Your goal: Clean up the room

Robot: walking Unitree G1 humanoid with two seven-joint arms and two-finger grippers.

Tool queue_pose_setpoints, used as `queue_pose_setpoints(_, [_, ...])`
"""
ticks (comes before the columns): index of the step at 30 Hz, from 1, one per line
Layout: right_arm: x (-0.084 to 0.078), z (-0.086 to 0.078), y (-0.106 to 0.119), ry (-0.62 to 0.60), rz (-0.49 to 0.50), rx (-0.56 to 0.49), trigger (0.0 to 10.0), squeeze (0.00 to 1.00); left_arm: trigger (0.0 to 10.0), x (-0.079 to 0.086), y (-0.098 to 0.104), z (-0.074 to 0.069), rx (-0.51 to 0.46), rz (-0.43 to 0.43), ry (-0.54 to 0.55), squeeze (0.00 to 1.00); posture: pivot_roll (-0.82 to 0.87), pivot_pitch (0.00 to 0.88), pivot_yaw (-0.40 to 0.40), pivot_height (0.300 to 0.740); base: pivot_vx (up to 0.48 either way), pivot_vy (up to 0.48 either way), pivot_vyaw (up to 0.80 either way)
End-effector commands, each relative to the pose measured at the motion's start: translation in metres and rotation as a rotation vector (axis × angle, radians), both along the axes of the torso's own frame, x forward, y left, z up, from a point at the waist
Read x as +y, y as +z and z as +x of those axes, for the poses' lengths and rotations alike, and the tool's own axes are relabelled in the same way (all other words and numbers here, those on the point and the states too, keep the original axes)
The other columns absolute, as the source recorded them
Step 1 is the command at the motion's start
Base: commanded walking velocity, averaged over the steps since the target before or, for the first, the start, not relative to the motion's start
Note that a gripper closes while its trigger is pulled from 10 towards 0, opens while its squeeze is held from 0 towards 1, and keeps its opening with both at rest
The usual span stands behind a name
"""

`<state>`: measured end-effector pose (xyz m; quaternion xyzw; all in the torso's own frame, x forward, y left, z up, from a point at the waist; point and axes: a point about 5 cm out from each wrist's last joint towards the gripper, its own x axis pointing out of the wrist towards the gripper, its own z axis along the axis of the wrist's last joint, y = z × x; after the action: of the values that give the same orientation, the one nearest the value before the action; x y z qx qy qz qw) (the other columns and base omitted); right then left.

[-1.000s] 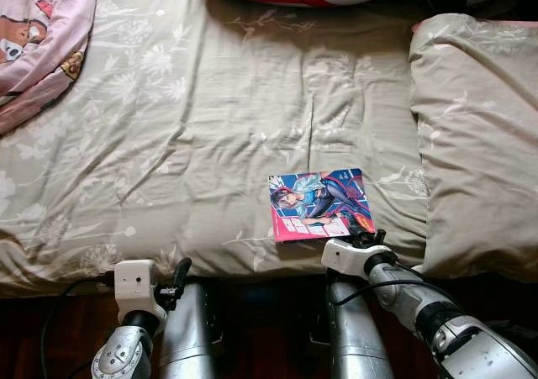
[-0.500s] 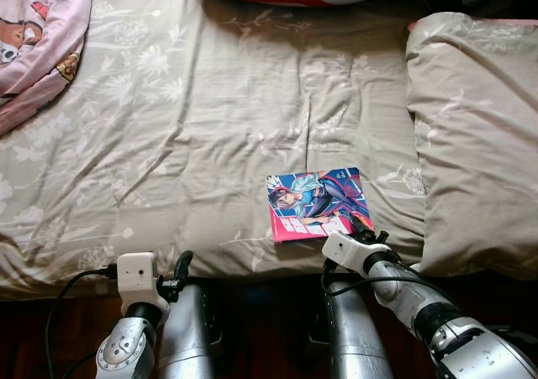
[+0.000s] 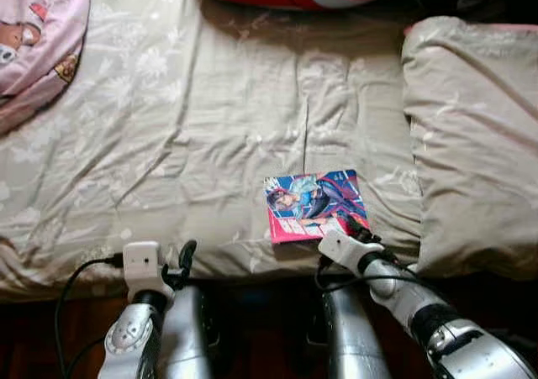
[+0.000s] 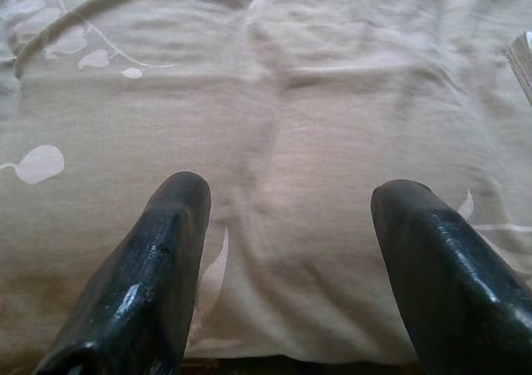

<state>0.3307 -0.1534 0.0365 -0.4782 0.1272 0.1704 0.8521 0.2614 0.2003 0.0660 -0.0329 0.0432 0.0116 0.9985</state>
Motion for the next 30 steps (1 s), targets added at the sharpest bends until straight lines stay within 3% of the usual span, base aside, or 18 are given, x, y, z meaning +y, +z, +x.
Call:
queue_pose_setpoints(1, [-0.005, -0.008, -0.008, -0.011, 0.015, 0.034, 10.0, 0.00, 10.0, 0.002, -0.011, -0.005, 0.039, -0.011, 0.020, 0.00, 0.07, 0.322, -0.106, 0.618, 0.000, 0.000, 0.00])
queue_pose_setpoints(5, [-0.008, -0.007, -0.007, -0.045, 0.062, 0.023, 10.0, 0.00, 10.0, 0.002, -0.011, -0.001, 0.032, -0.013, 0.023, 0.00, 0.07, 0.311, -0.107, 0.618, 0.000, 0.000, 0.00])
queue_pose_setpoints(8, [-0.011, -0.008, -0.005, -0.118, 0.179, 0.015, 10.0, 0.00, 10.0, 0.001, -0.009, 0.004, 0.019, -0.019, 0.025, 0.00, 0.07, 0.286, -0.109, 0.618, 0.000, 0.000, 0.00])
queue_pose_setpoints(21, [-0.006, -0.029, -0.026, -0.173, 0.448, 0.184, 10.0, 0.00, 10.0, 0.002, -0.006, 0.025, -0.004, -0.020, 0.018, 0.00, 0.05, 0.229, -0.094, 0.618, 0.000, 0.000, 0.00])
queue_pose_setpoints(26, [-0.010, -0.018, -0.003, -0.253, 0.748, 0.044, 10.0, 0.00, 10.0, 0.004, -0.005, 0.029, -0.012, -0.022, 0.027, 0.00, 0.05, 0.203, -0.088, 0.618, 0.000, 0.000, 0.00])
queue_pose_setpoints(27, [-0.015, -0.016, 0.004, -0.311, 0.859, -0.013, 10.0, 0.00, 10.0, 0.003, -0.006, 0.030, -0.012, -0.022, 0.026, 0.00, 0.05, 0.194, -0.083, 0.618, 0.000, 0.000, 0.00])
queue_pose_setpoints(30, [-0.024, -0.015, 0.012, -0.404, 1.015, -0.103, 10.0, 0.00, 10.0, 0.002, -0.005, 0.032, -0.016, -0.022, 0.017, 0.00, 0.04, 0.179, -0.070, 0.618, 0.000, 0.000, 0.00])
